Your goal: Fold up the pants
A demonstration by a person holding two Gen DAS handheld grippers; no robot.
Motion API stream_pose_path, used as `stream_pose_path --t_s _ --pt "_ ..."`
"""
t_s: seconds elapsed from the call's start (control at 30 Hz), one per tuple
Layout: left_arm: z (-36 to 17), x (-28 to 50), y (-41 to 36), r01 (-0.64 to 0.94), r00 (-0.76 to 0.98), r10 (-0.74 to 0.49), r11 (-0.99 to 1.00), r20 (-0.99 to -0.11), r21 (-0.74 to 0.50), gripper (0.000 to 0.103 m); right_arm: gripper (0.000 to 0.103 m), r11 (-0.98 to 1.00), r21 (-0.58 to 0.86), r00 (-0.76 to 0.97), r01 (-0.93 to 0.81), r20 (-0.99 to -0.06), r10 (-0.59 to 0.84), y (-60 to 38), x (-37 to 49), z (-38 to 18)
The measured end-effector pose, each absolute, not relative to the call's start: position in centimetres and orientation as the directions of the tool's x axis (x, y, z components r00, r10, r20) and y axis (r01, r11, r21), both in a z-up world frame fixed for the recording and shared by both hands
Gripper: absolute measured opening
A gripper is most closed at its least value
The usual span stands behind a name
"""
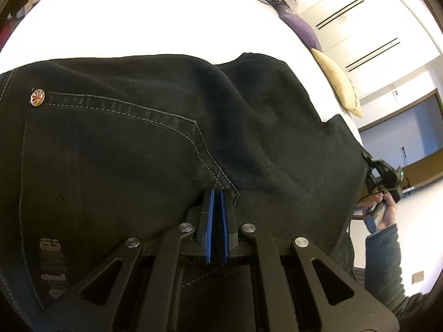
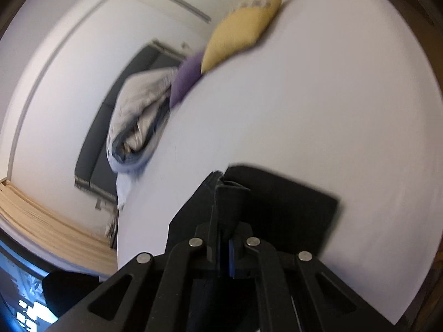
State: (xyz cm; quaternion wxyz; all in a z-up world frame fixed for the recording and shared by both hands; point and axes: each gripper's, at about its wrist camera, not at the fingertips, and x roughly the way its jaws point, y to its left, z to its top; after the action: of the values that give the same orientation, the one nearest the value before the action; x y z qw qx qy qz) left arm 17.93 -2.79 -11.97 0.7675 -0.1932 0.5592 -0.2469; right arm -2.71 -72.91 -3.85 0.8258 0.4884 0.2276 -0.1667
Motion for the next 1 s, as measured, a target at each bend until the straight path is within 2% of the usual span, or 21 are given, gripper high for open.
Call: stream_pose_path --t_s 0.1,0.17,0.3,0.37,0.4,0.6,0.67,0.73,0.77,0.8,0.83,0.93,1.0 --pt "-12.0 18.0 -3.0 0.156 0.251 -0.611 0.791 -0.751 -0.592 0.005 0.003 0.379 0.742 0.812 0.553 -0.581 -0.048 -73.8 -4.1 -7.6" --pt "-12.0 17.9 -3.3 0.158 0.259 -0.603 0.797 -0.754 -0.583 0.005 0.0 0.378 0.751 0.825 0.542 -0.561 -0.069 -73.3 -4.9 -8.0" --pt "-12.0 17.9 -3.1 0.147 0.258 -0.618 0.785 -0.743 -0.602 0.005 0.004 0.388 0.773 0.857 0.501 -0.507 -0.096 -72.8 -5.6 -6.4" --pt "-12.1 17.9 -2.8 0.149 0.258 -0.622 0.782 -0.739 -0.606 0.005 0.005 0.409 0.732 0.822 0.546 -0.562 -0.09 -72.8 -4.7 -6.8" --pt "-12.2 17.8 -2.8 0.151 0.26 -0.622 0.782 -0.739 -0.605 0.005 0.002 0.406 0.725 0.808 0.557 -0.586 -0.062 -73.0 -4.0 -7.7" --pt "-12.4 17.6 -2.1 0.157 0.267 -0.63 0.775 -0.73 -0.612 0.005 0.004 0.442 0.693 0.79 0.57 -0.61 -0.062 -72.9 -4.0 -7.1" --pt "-12.3 17.5 -2.1 0.16 0.267 -0.627 0.778 -0.732 -0.608 0.005 0.009 0.447 0.658 0.764 0.607 -0.637 -0.099 -72.7 -4.6 -6.1" --pt "-12.3 17.5 -2.0 0.158 0.267 -0.631 0.774 -0.729 -0.612 0.005 0.021 0.466 0.589 0.724 0.66 -0.664 -0.185 -72.1 -4.8 -4.4" --pt "-12.5 17.6 -2.2 0.156 0.269 -0.632 0.773 -0.727 -0.615 0.005 0.03 0.474 0.508 0.668 0.719 -0.693 -0.272 -71.4 -4.7 -2.9" --pt "-12.5 17.7 -2.1 0.154 0.271 -0.633 0.772 -0.725 -0.617 0.005 0.048 0.479 0.476 0.649 0.738 -0.695 -0.31 -71.1 -5.1 -2.1" --pt "-12.6 17.6 -2.1 0.153 0.273 -0.634 0.771 -0.723 -0.618 0.005 0.05 0.511 0.458 0.659 0.727 -0.675 -0.332 -70.3 -4.6 -0.5" --pt "-12.6 17.6 -2.2 0.153 0.271 -0.63 0.775 -0.728 -0.614 0.005 0.05 0.663 0.455 0.743 0.595 -0.626 -0.238 -67.3 -1.9 2.3" --pt "-12.4 17.7 -2.2 0.145 0.265 -0.624 0.78 -0.735 -0.609 0.005 0.049 0.759 0.489 0.796 0.43 -0.602 -0.064 -64.7 1.2 3.0"
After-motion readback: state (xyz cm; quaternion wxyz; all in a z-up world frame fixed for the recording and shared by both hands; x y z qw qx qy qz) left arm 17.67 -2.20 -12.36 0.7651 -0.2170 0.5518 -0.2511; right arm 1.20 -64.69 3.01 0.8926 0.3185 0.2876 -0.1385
